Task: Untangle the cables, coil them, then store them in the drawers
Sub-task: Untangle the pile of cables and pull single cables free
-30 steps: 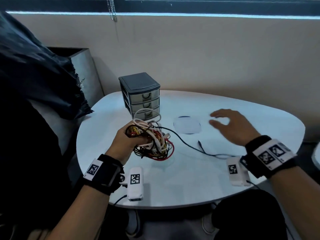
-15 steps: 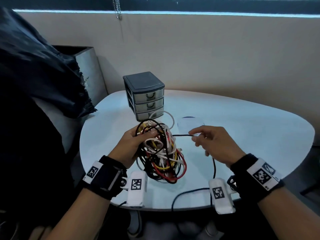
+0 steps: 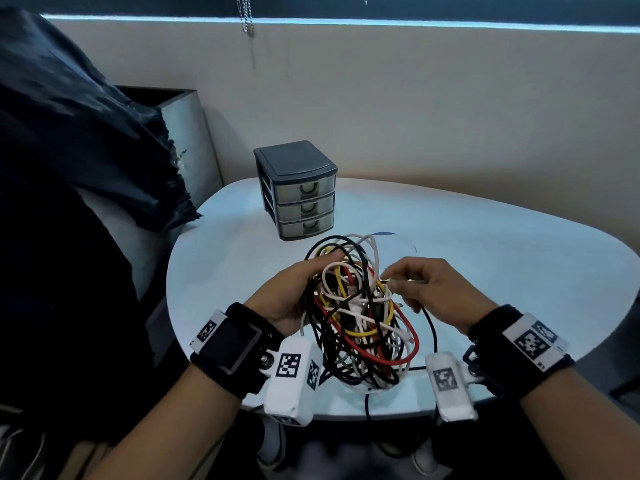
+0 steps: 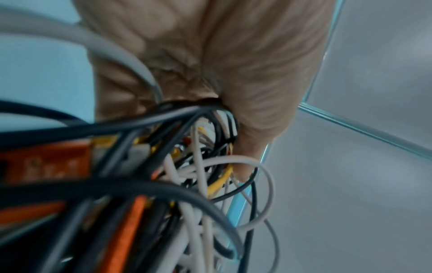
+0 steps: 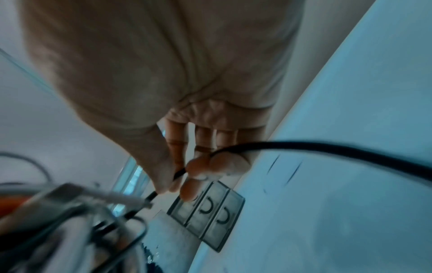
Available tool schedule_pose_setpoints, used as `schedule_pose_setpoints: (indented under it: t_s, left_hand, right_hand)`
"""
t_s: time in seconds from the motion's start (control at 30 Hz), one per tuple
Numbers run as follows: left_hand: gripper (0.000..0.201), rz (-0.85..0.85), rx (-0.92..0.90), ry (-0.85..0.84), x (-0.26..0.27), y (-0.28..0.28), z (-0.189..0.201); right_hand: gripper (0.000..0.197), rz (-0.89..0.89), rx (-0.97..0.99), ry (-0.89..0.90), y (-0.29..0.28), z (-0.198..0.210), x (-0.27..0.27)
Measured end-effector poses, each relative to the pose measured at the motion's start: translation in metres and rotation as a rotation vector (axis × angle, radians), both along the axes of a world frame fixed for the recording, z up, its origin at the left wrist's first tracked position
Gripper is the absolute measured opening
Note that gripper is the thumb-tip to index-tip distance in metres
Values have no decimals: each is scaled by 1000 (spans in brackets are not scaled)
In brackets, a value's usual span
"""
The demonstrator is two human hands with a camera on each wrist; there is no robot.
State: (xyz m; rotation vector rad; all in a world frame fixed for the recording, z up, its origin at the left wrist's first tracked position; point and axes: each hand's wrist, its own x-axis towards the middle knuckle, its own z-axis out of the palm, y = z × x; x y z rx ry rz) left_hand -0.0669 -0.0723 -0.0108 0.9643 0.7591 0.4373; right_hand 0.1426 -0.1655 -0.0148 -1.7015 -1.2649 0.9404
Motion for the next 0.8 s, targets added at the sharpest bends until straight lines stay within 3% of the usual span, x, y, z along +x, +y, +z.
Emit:
schedule_pose_setpoints:
  t_s: [0.1, 0.23, 0.4, 0.47, 0.53, 0.6, 0.67, 0.73, 0.8]
  left_hand:
    - [37, -30, -78, -68, -2, 1, 0]
    - [50, -62, -100, -50, 1, -3, -4]
    - [34, -57, -112, -41, 12, -7, -6]
    - [31, 12, -98, -56, 15, -4, -7]
    - [33, 124, -84, -70, 14, 1, -8]
    - [37, 250, -67, -88, 14, 9, -9]
    - [44, 342, -49, -96, 14, 16, -12]
    - [48, 418, -55, -111, 17, 19, -15]
    - [49, 479, -65, -127, 20, 19, -18]
  right_hand:
    - [14, -52, -16, 63, -5, -7, 13]
    - [18, -71, -17, 90, -4, -16, 18]
    - [36, 100, 1, 0, 4, -10, 1]
    - [27, 48, 59, -143, 8, -3, -3]
    - [15, -192, 236, -281, 7, 9, -8]
    - [18, -334, 422, -272, -1, 21, -18]
    - [31, -199, 417, -353, -9, 32, -38]
    - [37, -23, 233, -651, -10, 30, -56]
    - [31, 10, 163, -901, -3, 22, -63]
